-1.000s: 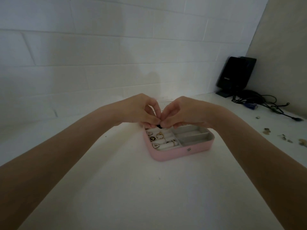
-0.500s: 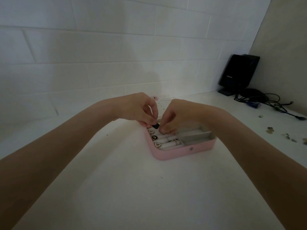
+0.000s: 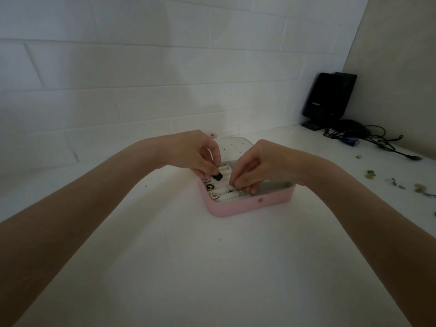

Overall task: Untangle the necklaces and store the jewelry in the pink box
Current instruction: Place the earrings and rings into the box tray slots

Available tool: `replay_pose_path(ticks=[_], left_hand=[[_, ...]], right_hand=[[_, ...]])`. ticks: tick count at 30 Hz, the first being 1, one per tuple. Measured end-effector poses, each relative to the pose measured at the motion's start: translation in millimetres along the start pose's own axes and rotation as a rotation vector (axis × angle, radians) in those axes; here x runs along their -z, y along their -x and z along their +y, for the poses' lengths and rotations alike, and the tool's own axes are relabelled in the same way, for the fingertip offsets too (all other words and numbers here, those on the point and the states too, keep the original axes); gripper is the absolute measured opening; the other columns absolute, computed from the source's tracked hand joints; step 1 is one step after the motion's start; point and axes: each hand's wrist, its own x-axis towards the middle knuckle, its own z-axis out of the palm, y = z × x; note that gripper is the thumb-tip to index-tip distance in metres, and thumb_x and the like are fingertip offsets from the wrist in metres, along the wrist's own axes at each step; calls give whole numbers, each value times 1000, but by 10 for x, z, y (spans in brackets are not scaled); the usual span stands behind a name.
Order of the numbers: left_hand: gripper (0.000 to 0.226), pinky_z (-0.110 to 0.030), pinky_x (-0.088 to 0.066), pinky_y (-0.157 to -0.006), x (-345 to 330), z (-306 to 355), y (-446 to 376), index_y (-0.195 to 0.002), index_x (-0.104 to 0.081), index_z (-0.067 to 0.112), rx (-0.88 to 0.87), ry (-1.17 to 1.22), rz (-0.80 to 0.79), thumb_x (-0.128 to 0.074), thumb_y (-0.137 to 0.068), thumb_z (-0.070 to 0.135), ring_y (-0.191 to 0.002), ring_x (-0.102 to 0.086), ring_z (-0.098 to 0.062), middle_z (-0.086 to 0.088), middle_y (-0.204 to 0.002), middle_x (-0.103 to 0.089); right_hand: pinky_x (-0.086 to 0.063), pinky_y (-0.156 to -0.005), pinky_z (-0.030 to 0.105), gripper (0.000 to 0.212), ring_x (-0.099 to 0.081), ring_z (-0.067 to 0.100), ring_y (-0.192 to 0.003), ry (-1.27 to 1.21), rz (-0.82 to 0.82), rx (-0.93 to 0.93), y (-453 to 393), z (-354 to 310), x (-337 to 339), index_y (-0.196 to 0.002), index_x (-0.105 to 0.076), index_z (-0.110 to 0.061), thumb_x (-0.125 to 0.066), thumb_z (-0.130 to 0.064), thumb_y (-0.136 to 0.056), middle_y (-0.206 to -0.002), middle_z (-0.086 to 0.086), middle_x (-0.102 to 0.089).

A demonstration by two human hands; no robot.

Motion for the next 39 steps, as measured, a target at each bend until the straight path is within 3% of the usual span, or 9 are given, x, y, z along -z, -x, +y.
replay_pose_path(ticks=[6,12,15,20,24,33,39], left_hand=[[14,-15,-51,-58,-40,11,16,-74,-61,11,11,9,-5,-68,-80,1,-55,-62,-5,-2,-66,-65],[14,-13,-50,-56,-56,9,29,-74,-60,10,28,12,1,-68,-80,0,-53,-62,-3,0,-62,-64],[14,-13,-50,-57,-78,2,17,-73,-60,10,31,8,-4,-68,-80,0,-54,-62,-4,0,-62,-64],[13,-14,-51,-58,-81,-12,10,-75,-60,9,46,9,2,-67,-80,0,-55,-62,-5,-3,-65,-64],[13,-12,-50,-56,-83,-24,15,-75,-60,9,47,5,-1,-67,-81,0,-53,-62,-4,-4,-67,-65],[13,-11,-48,-55,-78,-34,19,-75,-60,9,40,8,-8,-67,-81,0,-52,-61,-3,1,-61,-64],[13,-11,-49,-56,-76,-41,24,-74,-60,9,34,18,-19,-67,-81,-1,-53,-62,-2,3,-61,-65]], right_hand=[[-49,-62,15,17,-59,3,-55,105,139,61,10,60,-101,-82,-74,-21,-72,-4,-77,-62,-5,-68],[-39,-56,5,13,-52,-10,-52,339,171,124,86,-19,-176,-84,-77,-18,-71,-8,-78,-54,-21,-58],[-38,-54,4,14,-52,-11,-51,308,185,143,113,-28,-181,-79,-75,-17,-71,-4,-76,-45,-25,-55],[-54,-71,22,26,-63,1,-63,197,234,153,83,70,-238,-67,-70,-32,-74,-6,-73,-64,-10,-69],[-55,-84,40,24,-66,3,-67,174,239,130,77,91,-250,-65,-71,-33,-75,-11,-72,-70,-4,-72],[-51,-81,35,6,-63,14,-80,313,212,132,83,46,-222,-70,-72,-20,-78,-18,-72,-87,1,-68],[-48,-81,38,18,-60,19,-78,216,211,132,34,148,-223,-64,-69,-35,-79,-22,-71,-85,3,-66]])
